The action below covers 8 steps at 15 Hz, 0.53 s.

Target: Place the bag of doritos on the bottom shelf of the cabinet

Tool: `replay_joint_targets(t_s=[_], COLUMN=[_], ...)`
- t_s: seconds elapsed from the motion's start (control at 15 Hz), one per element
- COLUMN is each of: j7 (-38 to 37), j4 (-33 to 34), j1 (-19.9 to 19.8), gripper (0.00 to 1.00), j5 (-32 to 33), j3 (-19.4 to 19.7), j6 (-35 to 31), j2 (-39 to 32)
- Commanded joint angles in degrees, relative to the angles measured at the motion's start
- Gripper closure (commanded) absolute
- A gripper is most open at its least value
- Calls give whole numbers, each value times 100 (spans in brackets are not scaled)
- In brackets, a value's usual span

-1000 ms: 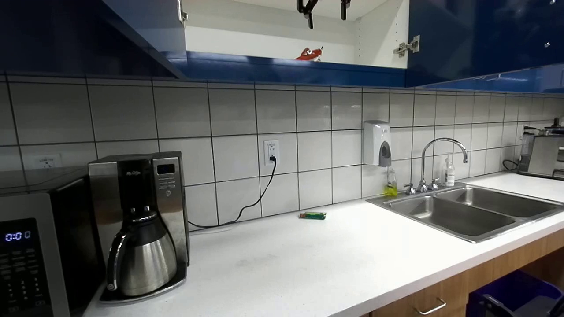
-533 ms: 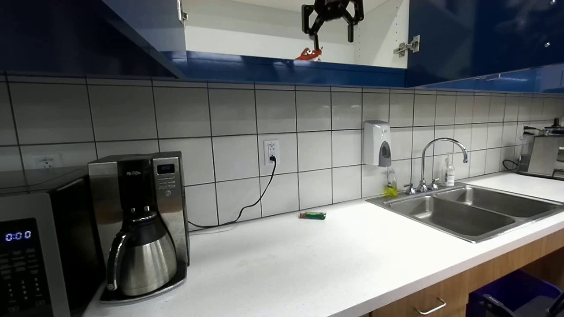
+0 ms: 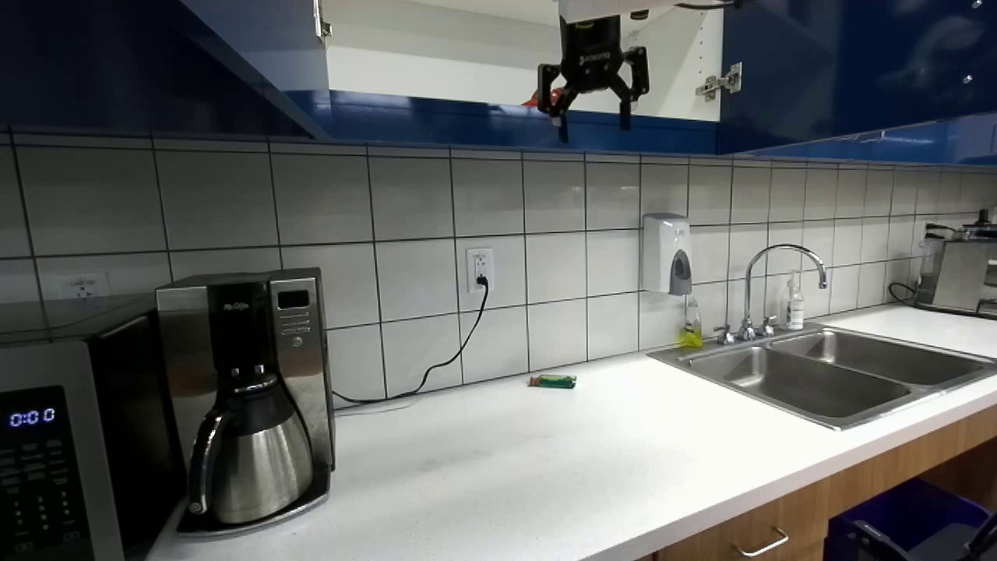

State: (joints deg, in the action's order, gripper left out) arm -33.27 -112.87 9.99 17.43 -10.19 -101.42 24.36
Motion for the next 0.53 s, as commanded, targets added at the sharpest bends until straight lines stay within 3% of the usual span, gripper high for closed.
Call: replay_joint_targets(t_s=[0.0, 0.33, 0.4, 0.47], j7=[117, 18, 88, 88], j4=[-709, -1351, -1022, -1095], j1=[-177, -234, -270, -277], gripper=[0, 0, 0, 0], j5=[-370, -756, -661, -681], j3=[-73, -102, -186, -192], j6=[-337, -298, -213, -214], j2=[420, 737, 453, 487])
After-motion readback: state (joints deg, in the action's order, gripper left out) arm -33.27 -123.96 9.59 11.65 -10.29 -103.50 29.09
